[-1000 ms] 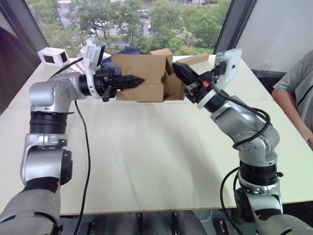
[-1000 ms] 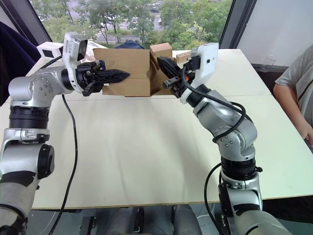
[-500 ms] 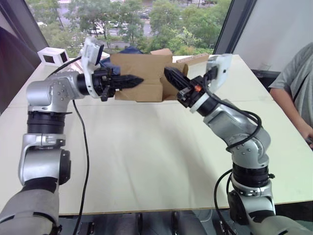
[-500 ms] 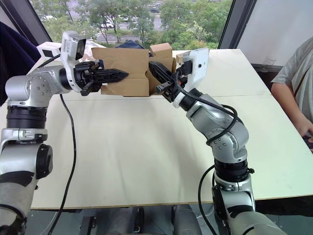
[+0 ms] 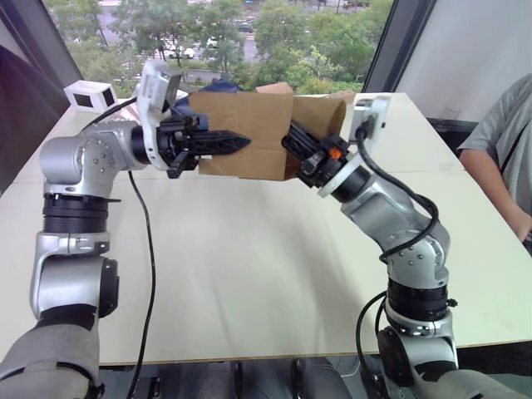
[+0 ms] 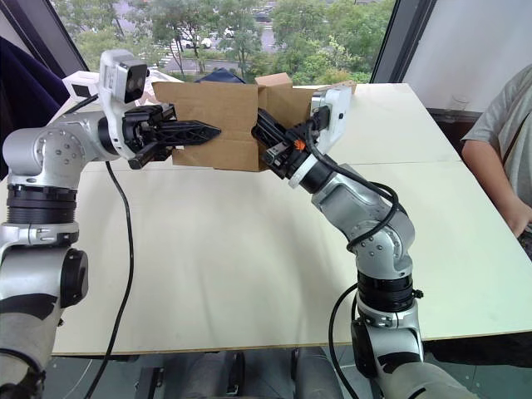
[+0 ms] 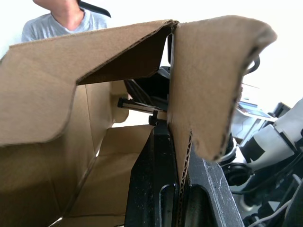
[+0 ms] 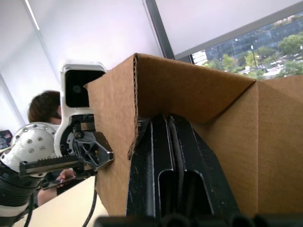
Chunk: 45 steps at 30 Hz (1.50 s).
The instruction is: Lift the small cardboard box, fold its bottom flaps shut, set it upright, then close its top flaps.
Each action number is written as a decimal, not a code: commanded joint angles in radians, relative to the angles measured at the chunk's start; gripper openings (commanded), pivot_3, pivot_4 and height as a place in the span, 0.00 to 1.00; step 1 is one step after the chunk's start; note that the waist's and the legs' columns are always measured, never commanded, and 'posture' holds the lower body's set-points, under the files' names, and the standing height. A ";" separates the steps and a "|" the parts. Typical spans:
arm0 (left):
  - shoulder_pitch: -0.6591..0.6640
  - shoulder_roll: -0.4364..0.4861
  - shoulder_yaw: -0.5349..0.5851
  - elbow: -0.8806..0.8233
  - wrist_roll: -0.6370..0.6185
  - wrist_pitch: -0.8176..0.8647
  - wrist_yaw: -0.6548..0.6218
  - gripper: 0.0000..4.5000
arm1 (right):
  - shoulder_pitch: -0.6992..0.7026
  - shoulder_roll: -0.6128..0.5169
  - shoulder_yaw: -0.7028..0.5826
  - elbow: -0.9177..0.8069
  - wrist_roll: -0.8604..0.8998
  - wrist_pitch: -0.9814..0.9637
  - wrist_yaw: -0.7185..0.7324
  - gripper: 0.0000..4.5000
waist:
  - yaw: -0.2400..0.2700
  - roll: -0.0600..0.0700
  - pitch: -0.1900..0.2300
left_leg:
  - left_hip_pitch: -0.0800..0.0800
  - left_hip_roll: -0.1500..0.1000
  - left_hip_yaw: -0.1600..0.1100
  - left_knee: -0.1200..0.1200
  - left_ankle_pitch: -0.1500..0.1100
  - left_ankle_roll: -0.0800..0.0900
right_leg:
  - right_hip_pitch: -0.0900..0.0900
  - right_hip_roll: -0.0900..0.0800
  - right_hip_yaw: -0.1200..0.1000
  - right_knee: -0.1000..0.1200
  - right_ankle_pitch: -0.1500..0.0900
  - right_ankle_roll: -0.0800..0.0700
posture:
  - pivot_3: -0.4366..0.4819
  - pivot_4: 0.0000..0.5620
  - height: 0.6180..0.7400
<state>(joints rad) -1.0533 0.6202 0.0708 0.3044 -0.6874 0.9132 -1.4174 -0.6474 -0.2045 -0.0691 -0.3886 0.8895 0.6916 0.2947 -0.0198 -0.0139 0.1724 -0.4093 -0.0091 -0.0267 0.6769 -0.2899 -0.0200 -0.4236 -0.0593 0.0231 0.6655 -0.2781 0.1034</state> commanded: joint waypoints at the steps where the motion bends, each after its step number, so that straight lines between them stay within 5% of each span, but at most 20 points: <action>1: -0.011 0.007 0.020 0.007 -0.003 -0.018 0.018 0.00 | 0.004 -0.036 -0.020 -0.068 0.030 0.004 0.028 0.01 | 0.001 0.000 0.000 | 0.000 0.000 0.000 0.000 0.000 0.000 | 0.000 0.000 0.000 0.000 0.000 0.000 | 0.48 0.27 1.00; 11: 0.004 0.007 0.017 0.032 -0.002 -0.042 0.024 0.00 | 0.053 -0.224 -0.112 -0.200 0.113 0.085 0.020 0.01 | 0.001 0.000 0.000 | 0.000 0.000 0.000 0.000 0.000 0.000 | 0.000 0.000 0.000 0.000 0.000 0.000 | 0.48 0.27 1.00; 18: -0.006 0.005 0.013 0.042 -0.002 -0.047 0.018 0.00 | 0.301 -0.456 -0.201 -0.305 0.209 0.177 0.094 0.01 | 0.008 0.000 0.000 | -0.001 -0.001 0.000 0.003 -0.003 0.005 | 0.003 -0.001 -0.001 -0.002 0.000 0.000 | 0.48 0.27 1.00; 31: -0.017 0.003 0.010 0.002 -0.024 -0.015 0.012 0.00 | 0.257 -0.360 -0.055 -0.219 0.016 0.069 0.074 0.01 | 0.006 0.000 0.000 | 0.000 0.001 0.000 0.004 -0.003 0.005 | 0.002 0.001 0.000 -0.001 0.000 0.000 | 0.48 0.27 1.00; 45: 0.011 0.001 0.018 -0.066 -0.059 0.021 0.028 0.00 | 0.177 -0.273 -0.003 -0.170 -0.004 0.046 0.113 0.01 | 0.006 0.000 0.000 | 0.000 0.001 0.000 0.004 -0.003 0.005 | 0.002 0.001 0.000 -0.001 0.000 0.000 | 0.48 0.27 1.00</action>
<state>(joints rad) -1.0315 0.6166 0.0701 0.2702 -0.7241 0.9339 -1.3910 -0.4537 -0.4847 -0.0589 -0.5431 0.8770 0.7553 0.3995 -0.0139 -0.0141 0.1726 -0.4097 -0.0086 -0.0266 0.6809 -0.2926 -0.0152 -0.4213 -0.0587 0.0232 0.6649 -0.2781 0.1035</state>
